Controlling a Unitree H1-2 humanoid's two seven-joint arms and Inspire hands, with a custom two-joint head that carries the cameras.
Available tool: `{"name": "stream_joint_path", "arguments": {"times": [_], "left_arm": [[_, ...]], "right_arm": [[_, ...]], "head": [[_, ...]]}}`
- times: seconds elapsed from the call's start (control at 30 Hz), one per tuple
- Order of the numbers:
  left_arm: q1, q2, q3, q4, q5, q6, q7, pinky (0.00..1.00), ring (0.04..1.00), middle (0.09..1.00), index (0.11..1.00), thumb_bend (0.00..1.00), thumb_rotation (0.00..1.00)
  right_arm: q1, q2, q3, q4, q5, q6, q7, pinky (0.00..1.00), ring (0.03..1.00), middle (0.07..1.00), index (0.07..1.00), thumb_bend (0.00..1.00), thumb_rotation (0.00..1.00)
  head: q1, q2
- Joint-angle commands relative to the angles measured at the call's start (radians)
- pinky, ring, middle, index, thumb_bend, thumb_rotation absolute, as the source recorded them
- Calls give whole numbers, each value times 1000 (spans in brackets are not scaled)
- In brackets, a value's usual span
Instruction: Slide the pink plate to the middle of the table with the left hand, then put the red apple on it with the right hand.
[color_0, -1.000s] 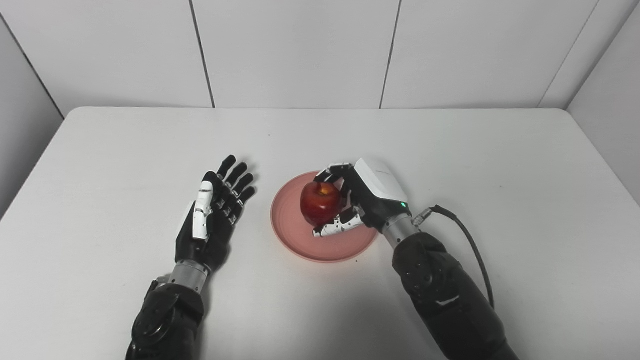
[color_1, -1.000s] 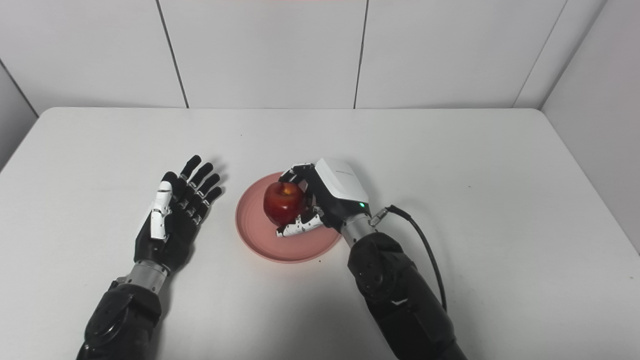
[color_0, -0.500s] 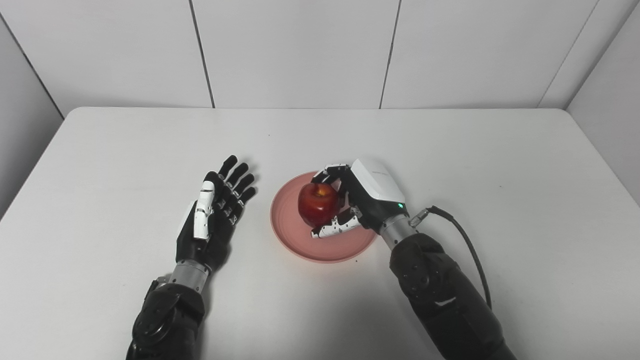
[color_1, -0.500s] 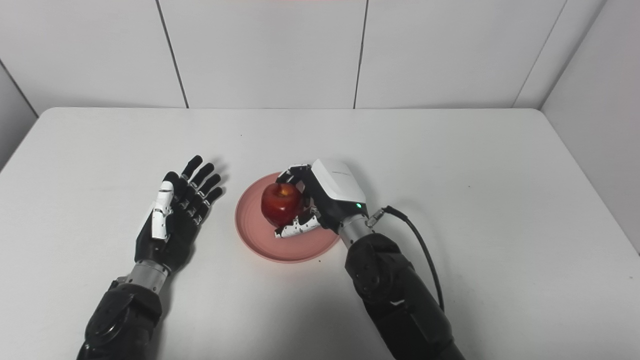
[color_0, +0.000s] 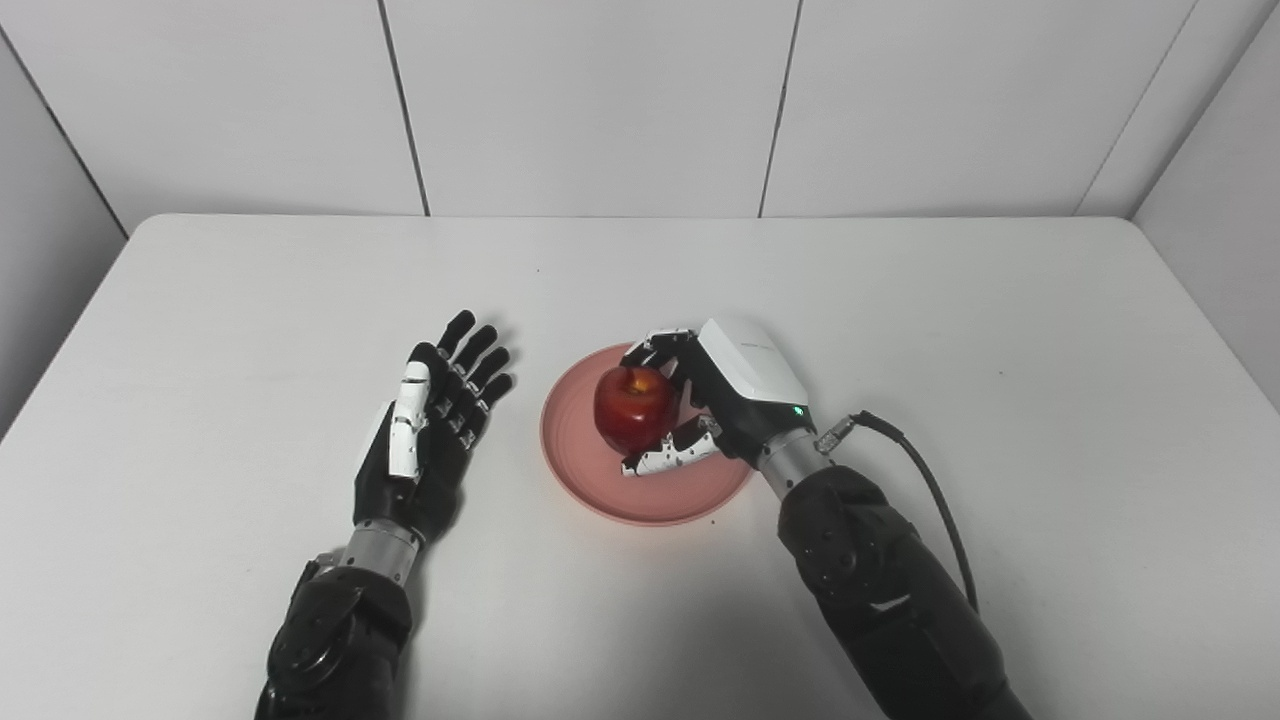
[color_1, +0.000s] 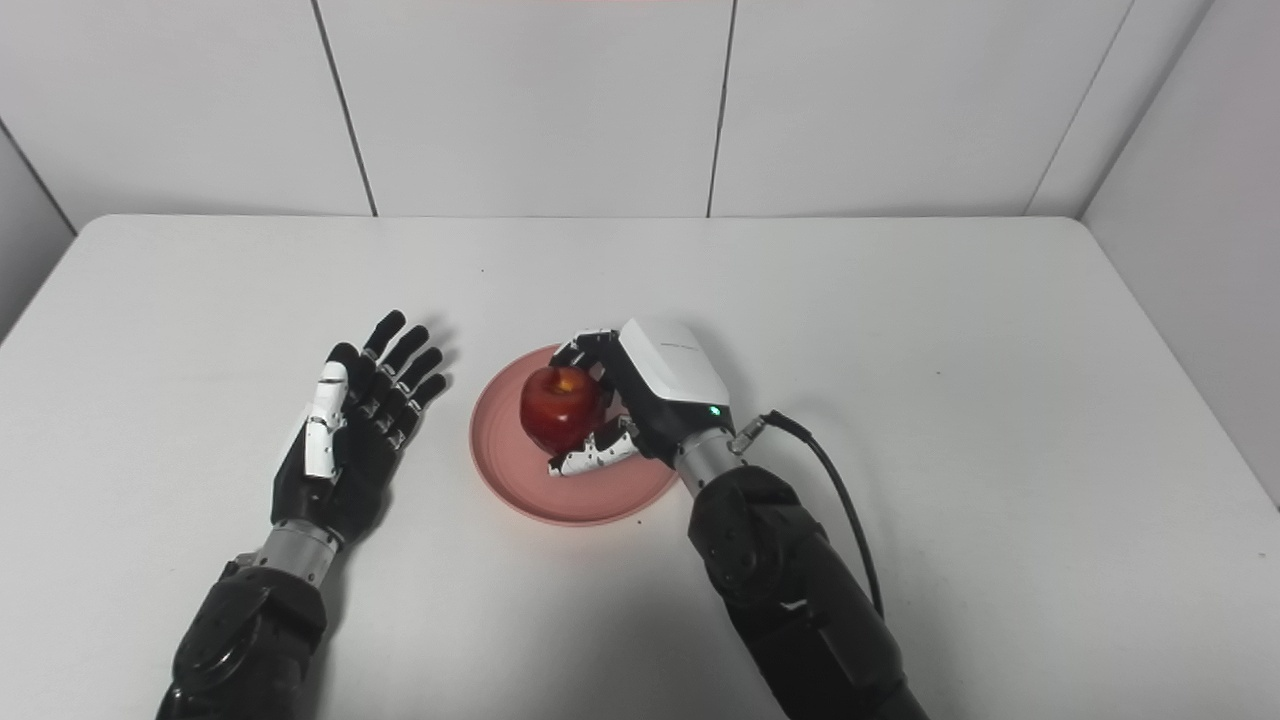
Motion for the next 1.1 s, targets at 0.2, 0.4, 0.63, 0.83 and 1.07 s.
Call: {"name": "stream_joint_path", "arguments": {"times": [0.2,0.4,0.63,0.83,1.07], "left_arm": [[-6,3,3,-9,-8,1,-9,945,939,947,933,422,1000],[-5,6,6,-4,-11,-1,-17,951,944,950,938,425,1000],[-7,8,8,2,-10,-7,-23,948,941,949,938,426,1000],[-8,8,11,3,-18,-7,-26,950,943,952,938,431,1000],[-8,10,12,4,-16,-7,-24,947,942,950,936,432,1000]], "right_arm": [[-12,-19,-16,-112,-16,86,117,498,634,715,741,998,378],[8,-30,-36,-150,-14,80,141,606,703,758,763,1000,400],[17,-45,-67,-191,-9,93,177,658,741,789,789,1000,422],[24,-57,-106,-226,18,75,184,675,745,790,810,1000,458],[42,-58,-171,-283,85,60,165,691,765,803,814,1000,448]], "head": [[-1,0],[-2,0],[-6,0],[-9,1],[-14,0]]}}
